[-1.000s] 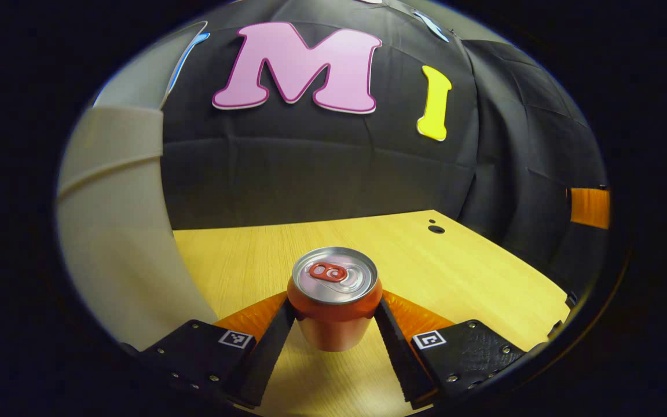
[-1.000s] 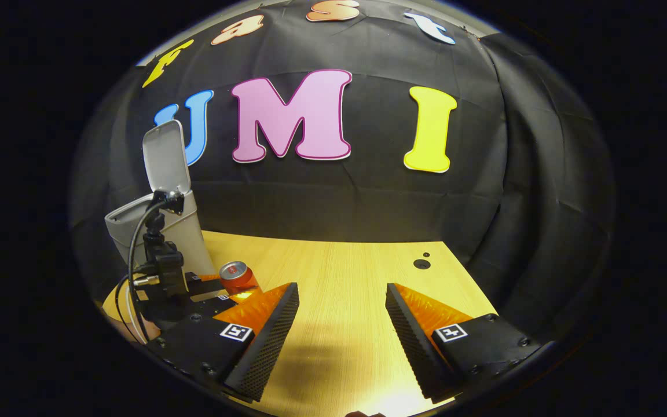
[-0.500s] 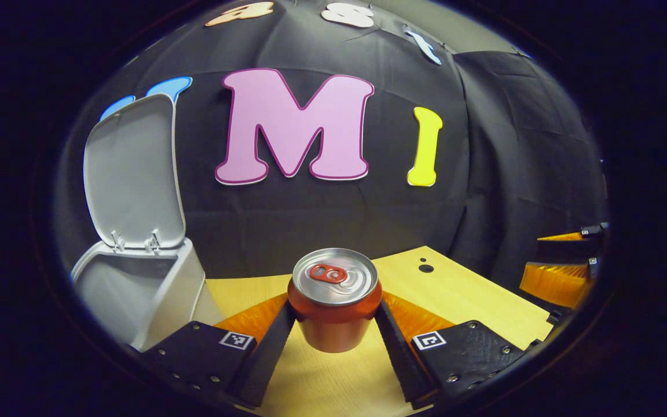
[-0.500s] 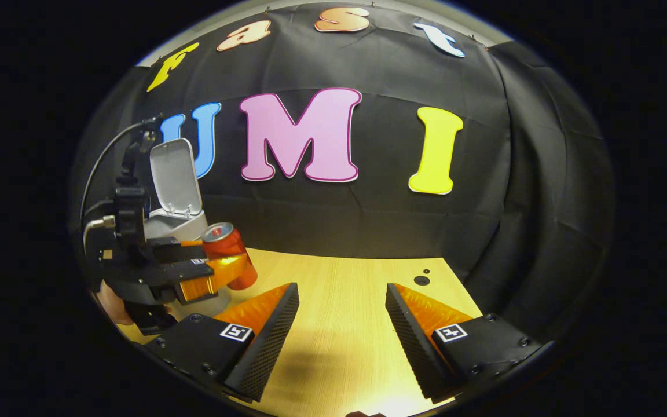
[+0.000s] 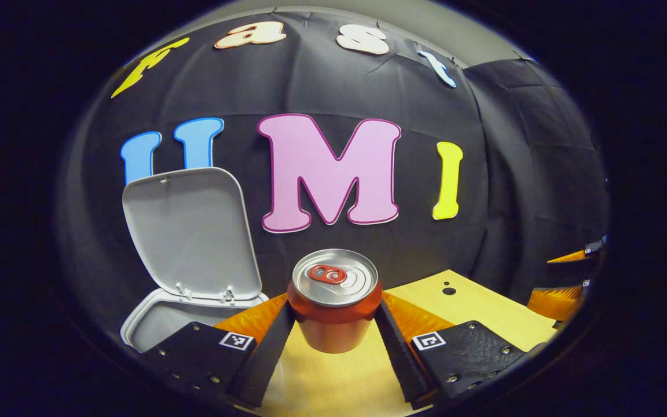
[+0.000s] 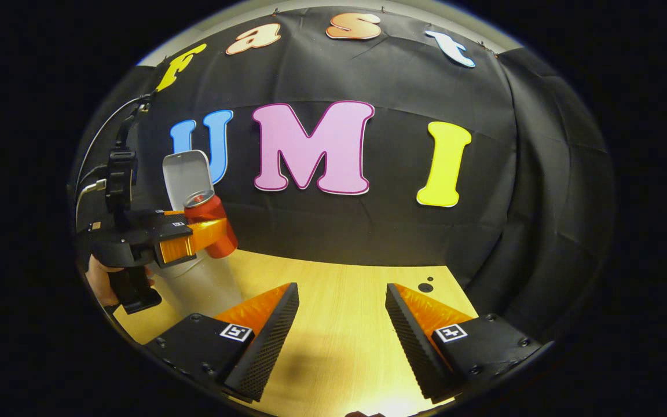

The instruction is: Press the lid of the desktop garbage bin to open it, pick up the crumpled paper on the desktop and throw it into the bin, then pick up the pop can on the desktop and drop it into the bin, and finally close the garbage bin lid.

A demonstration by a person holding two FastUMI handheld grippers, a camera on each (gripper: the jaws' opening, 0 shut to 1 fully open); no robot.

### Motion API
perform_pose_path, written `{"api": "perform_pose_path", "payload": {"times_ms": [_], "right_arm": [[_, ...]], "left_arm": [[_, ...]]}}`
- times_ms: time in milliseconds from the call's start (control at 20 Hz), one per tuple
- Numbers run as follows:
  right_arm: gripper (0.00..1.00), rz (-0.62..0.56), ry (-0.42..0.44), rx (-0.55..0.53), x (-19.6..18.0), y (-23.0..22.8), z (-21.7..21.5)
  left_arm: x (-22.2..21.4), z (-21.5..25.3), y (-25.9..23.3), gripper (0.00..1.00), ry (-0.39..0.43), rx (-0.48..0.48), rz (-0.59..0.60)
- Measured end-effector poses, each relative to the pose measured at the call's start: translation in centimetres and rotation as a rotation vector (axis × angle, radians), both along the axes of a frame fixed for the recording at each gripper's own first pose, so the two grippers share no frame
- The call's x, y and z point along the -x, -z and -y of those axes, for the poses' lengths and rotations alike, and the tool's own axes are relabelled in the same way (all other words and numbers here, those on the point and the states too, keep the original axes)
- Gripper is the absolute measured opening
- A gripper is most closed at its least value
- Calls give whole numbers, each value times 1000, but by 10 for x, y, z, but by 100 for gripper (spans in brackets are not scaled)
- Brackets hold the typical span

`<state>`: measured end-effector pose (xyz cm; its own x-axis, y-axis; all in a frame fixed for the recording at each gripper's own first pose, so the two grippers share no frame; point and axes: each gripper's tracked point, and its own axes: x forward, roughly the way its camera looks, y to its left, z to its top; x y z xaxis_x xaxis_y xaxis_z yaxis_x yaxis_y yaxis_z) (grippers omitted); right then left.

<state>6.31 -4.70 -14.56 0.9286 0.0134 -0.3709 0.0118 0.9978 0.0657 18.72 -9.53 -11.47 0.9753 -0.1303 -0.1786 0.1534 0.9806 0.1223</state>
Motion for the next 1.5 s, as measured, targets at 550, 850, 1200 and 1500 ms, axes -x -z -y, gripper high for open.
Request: {"api": "perform_pose_path", "payload": {"times_ms": [550, 850, 1200, 1500], "right_arm": [[98, 30, -58, 16, 13, -30, -46], [98, 24, -44, 26, 20, -32, -49], [98, 22, -8, 40, 30, -35, -45], [98, 20, 13, 46, 40, -35, -41]], "left_arm": [[16, -118, -20, 84, -171, 19, 19], [22, -155, -14, 84, -216, 0, 3], [21, -164, -11, 86, -231, -7, 0], [23, -165, -13, 92, -221, -11, 4]]}}
